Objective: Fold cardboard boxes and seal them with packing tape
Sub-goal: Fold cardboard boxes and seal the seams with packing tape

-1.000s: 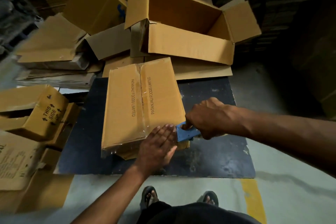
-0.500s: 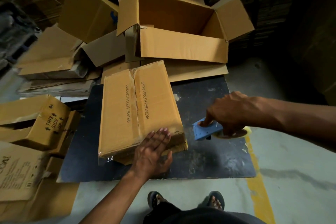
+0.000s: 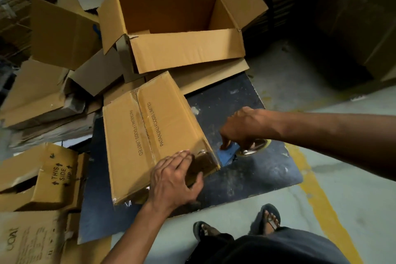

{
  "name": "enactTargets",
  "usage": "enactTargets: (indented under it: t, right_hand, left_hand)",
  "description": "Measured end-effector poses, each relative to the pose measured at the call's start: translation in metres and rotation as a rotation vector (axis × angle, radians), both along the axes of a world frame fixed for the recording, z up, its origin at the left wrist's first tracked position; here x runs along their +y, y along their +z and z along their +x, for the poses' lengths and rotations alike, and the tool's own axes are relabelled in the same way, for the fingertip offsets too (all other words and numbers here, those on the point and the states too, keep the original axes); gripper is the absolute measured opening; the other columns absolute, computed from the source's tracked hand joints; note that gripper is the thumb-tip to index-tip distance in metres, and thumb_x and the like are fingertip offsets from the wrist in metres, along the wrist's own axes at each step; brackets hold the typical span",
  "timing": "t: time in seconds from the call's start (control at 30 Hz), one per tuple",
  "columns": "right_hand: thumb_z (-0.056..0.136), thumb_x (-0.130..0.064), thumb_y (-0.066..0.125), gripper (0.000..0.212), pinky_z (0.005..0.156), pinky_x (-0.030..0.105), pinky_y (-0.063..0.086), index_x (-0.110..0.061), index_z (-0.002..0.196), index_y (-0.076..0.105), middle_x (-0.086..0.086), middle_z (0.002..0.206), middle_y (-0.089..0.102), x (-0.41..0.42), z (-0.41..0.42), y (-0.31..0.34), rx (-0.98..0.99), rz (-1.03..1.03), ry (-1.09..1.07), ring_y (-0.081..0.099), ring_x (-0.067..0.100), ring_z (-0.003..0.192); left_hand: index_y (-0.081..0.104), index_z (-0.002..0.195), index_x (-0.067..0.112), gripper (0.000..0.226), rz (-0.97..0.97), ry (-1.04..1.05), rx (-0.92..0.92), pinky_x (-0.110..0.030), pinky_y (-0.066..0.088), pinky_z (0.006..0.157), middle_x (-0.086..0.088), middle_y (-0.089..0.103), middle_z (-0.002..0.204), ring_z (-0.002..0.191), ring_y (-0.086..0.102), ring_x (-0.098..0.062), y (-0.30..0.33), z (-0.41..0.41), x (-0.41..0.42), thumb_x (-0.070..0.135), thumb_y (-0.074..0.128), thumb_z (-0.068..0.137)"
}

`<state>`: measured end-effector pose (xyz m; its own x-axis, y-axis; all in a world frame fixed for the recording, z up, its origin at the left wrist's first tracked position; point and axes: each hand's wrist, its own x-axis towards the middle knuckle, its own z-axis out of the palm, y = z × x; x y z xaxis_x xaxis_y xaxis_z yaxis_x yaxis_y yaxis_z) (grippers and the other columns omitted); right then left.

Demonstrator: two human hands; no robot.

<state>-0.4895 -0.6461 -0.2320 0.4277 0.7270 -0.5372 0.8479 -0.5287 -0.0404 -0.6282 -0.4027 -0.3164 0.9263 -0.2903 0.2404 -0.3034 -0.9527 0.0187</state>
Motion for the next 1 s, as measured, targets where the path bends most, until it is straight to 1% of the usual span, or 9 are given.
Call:
enactTargets:
  t: [0.23, 0.4, 0.5, 0.6, 0.7, 0.77, 0.83, 0.9, 1.0]
  right_hand:
    - [0.1, -0.037, 0.058, 0.034, 0.077, 0.029, 0.045, -0.028, 0.132, 0.066, -0.004, 0.133, 0.067, 0.013, 0.014, -0.014, 0.104, 0.064, -0.161, 0.064, 0.023, 0.118]
    - [0.09, -0.038, 0.073, 0.037, 0.084, 0.038, 0.057, -0.036, 0.126, 0.065, -0.008, 0.126, 0.068, 0.022, 0.02, -0.033, 0.092, 0.022, -0.188, 0.067, 0.023, 0.113]
    - [0.092, -0.038, 0.071, 0.028, 0.095, 0.047, 0.049, -0.027, 0.116, 0.063, -0.002, 0.121, 0.065, 0.025, 0.011, -0.052, -0.01, -0.131, -0.197, 0.062, 0.027, 0.107]
    - [0.093, -0.038, 0.07, 0.025, 0.094, 0.047, 0.045, -0.025, 0.113, 0.063, 0.001, 0.122, 0.063, 0.011, 0.006, -0.086, -0.031, -0.276, -0.202, 0.056, 0.026, 0.1]
    - [0.094, -0.046, 0.066, 0.033, 0.098, 0.046, 0.049, -0.031, 0.123, 0.068, -0.009, 0.127, 0.067, -0.022, 0.018, -0.115, 0.124, -0.157, -0.407, 0.065, 0.02, 0.111]
    - [0.094, -0.051, 0.065, 0.036, 0.098, 0.036, 0.052, -0.031, 0.124, 0.07, -0.011, 0.126, 0.068, -0.043, 0.027, -0.13, 0.215, -0.069, -0.481, 0.065, 0.016, 0.112]
    - [0.096, -0.04, 0.067, 0.031, 0.094, 0.029, 0.054, -0.031, 0.124, 0.072, -0.008, 0.125, 0.071, -0.057, 0.035, -0.141, 0.308, -0.022, -0.502, 0.065, 0.014, 0.103]
    - [0.092, -0.026, 0.072, 0.037, 0.091, 0.032, 0.054, -0.037, 0.128, 0.071, -0.009, 0.129, 0.069, -0.059, 0.044, -0.15, 0.359, 0.006, -0.464, 0.067, 0.018, 0.107]
    - [0.089, -0.025, 0.077, 0.045, 0.078, 0.032, 0.051, -0.042, 0.13, 0.069, -0.006, 0.128, 0.069, -0.054, 0.054, -0.155, 0.336, 0.037, -0.456, 0.067, 0.021, 0.106]
  left_hand:
    - [0.055, 0.144, 0.02, 0.082, 0.257, -0.34, 0.228, -0.045, 0.037, 0.112, -0.013, 0.054, 0.145, 0.136, 0.045, -0.031, 0.015, 0.055, 0.0, 0.072, 0.061, 0.08]
    - [0.064, 0.131, 0.02, 0.08, 0.319, -0.429, 0.254, -0.052, 0.044, 0.101, -0.01, 0.059, 0.132, 0.125, 0.05, -0.033, 0.021, 0.075, -0.007, 0.079, 0.057, 0.077]
    - [0.068, 0.125, 0.016, 0.082, 0.346, -0.475, 0.241, -0.052, 0.044, 0.098, -0.009, 0.062, 0.131, 0.121, 0.051, -0.035, 0.019, 0.084, -0.007, 0.082, 0.051, 0.08]
    - [0.071, 0.122, 0.023, 0.079, 0.311, -0.516, 0.237, -0.05, 0.042, 0.096, -0.003, 0.065, 0.132, 0.12, 0.053, -0.035, 0.015, 0.092, -0.004, 0.086, 0.045, 0.083]
    - [0.071, 0.127, 0.024, 0.08, 0.261, -0.544, 0.24, -0.05, 0.042, 0.095, -0.001, 0.066, 0.13, 0.118, 0.055, -0.035, 0.012, 0.096, -0.001, 0.086, 0.048, 0.082]
    - [0.07, 0.129, 0.022, 0.081, 0.187, -0.574, 0.245, -0.051, 0.041, 0.096, -0.002, 0.066, 0.13, 0.118, 0.056, -0.034, 0.012, 0.096, 0.001, 0.084, 0.05, 0.083]
    - [0.071, 0.126, 0.021, 0.078, 0.144, -0.619, 0.268, -0.052, 0.04, 0.097, -0.003, 0.065, 0.13, 0.118, 0.056, -0.032, 0.012, 0.097, 0.002, 0.083, 0.052, 0.083]
    - [0.072, 0.119, 0.024, 0.075, 0.172, -0.646, 0.294, -0.054, 0.038, 0.098, -0.001, 0.065, 0.129, 0.118, 0.056, -0.031, 0.012, 0.1, 0.001, 0.085, 0.052, 0.081]
    - [0.074, 0.115, 0.03, 0.076, 0.232, -0.648, 0.354, -0.056, 0.037, 0.099, 0.002, 0.066, 0.131, 0.122, 0.056, -0.03, 0.01, 0.11, -0.003, 0.09, 0.042, 0.082]
